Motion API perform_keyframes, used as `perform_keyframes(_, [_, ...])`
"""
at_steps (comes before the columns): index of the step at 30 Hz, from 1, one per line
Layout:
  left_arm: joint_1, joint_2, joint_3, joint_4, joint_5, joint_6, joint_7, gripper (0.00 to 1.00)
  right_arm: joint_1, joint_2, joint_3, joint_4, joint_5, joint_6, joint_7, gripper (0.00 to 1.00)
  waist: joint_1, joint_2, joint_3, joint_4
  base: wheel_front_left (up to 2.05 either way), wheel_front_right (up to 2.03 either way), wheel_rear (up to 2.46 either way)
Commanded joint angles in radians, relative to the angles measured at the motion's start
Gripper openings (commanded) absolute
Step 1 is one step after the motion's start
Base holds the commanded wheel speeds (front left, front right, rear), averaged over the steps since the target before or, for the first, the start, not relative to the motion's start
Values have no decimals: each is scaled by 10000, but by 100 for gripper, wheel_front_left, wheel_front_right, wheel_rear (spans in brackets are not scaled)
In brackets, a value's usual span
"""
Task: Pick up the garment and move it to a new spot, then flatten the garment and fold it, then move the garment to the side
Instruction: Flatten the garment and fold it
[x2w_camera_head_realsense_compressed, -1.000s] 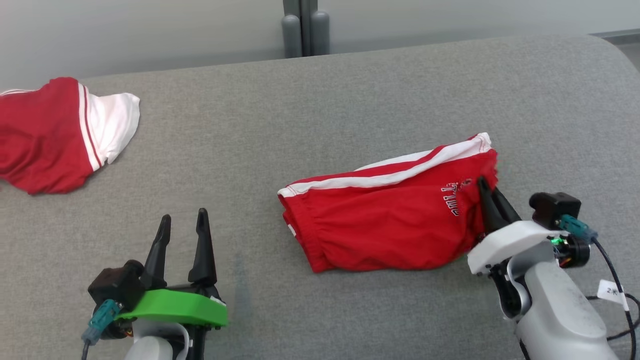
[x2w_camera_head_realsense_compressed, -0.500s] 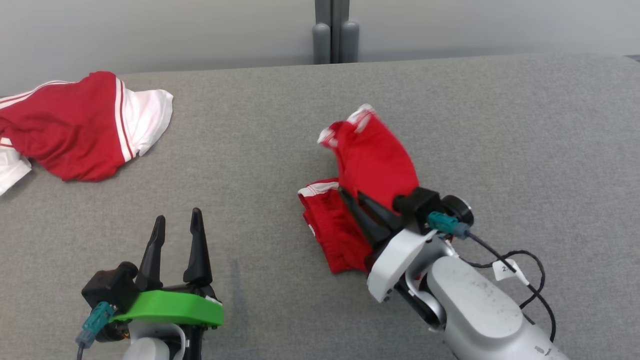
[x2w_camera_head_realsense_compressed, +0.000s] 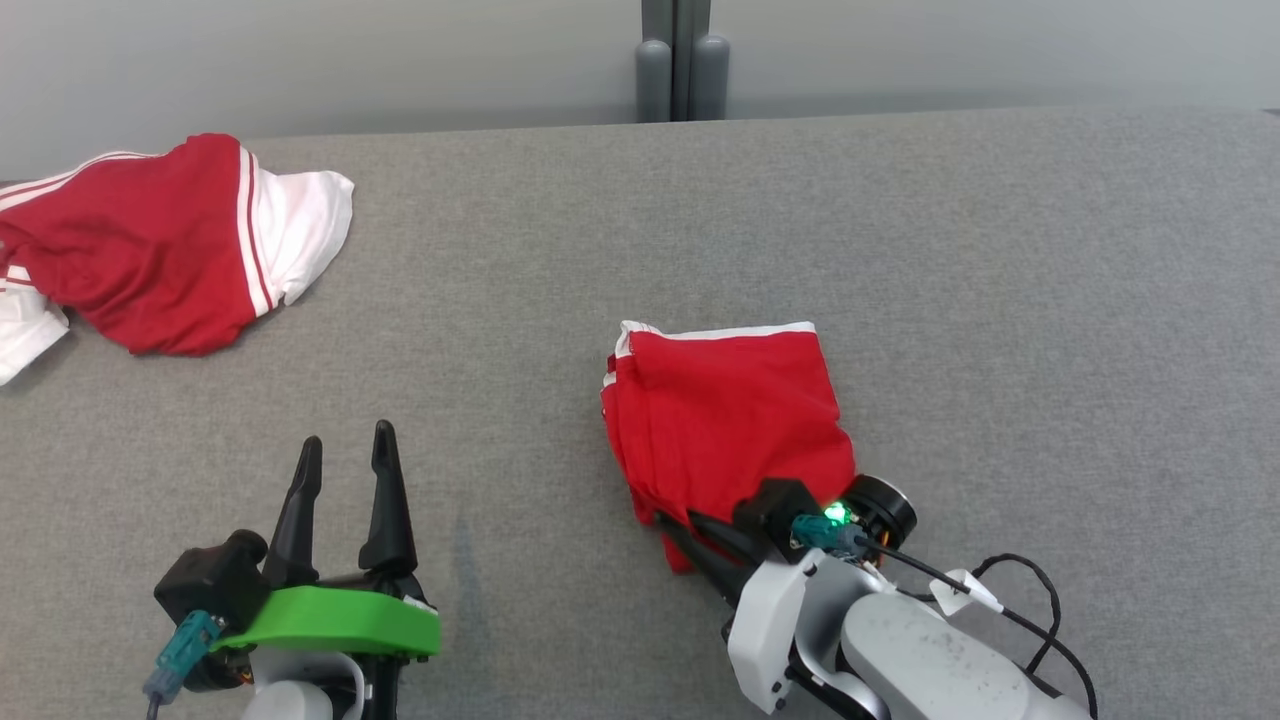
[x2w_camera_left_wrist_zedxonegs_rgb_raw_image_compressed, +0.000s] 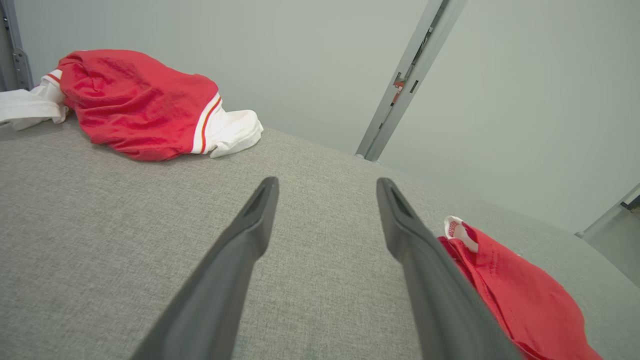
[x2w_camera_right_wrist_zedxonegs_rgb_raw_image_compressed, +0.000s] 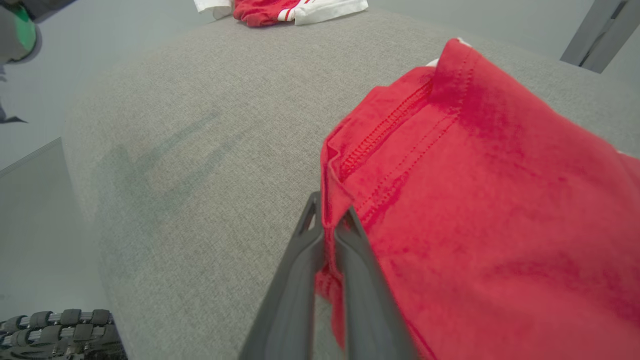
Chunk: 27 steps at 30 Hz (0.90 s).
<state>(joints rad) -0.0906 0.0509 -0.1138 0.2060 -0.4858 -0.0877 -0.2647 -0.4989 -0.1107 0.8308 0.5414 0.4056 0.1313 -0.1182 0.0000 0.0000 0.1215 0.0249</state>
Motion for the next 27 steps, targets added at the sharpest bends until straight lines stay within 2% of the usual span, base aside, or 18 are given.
perform_keyframes(1, [103,3,17,-8,76,-26,7,100,201,-51,102,-33,98,-10,30,0,0,0,2,-43,0,0,0])
perform_keyframes(2, [100,2,7,1,84,-27,7,100,206,-52,130,-47,136,-10,7,2,0,0,5,-57,0,0,0])
perform_keyframes(3, [92,2,-10,14,70,-29,7,100,203,-49,157,-46,146,-10,-43,38,0,0,5,-71,0,0,0])
perform_keyframes(4, [85,1,-33,28,56,-29,5,100,200,-45,198,-48,154,-10,-76,59,0,0,3,-78,0,0,0])
perform_keyframes(5, [81,2,-53,39,43,-21,7,100,209,-35,242,-61,143,-10,-135,100,0,0,-2,-88,0,0,0])
perform_keyframes(11, [177,4,-107,112,57,19,7,100,333,34,291,-168,197,-11,-572,100,0,0,-105,-160,0,0,0])
perform_keyframes(16, [220,3,-187,155,143,-7,5,100,329,66,-275,-413,42,-11,-1001,100,0,0,-298,-270,0,0,0])
perform_keyframes(27, [291,8,-509,231,636,-58,7,100,998,81,-4089,-1384,-1460,-11,-1454,100,0,0,-856,-564,0,0,0])
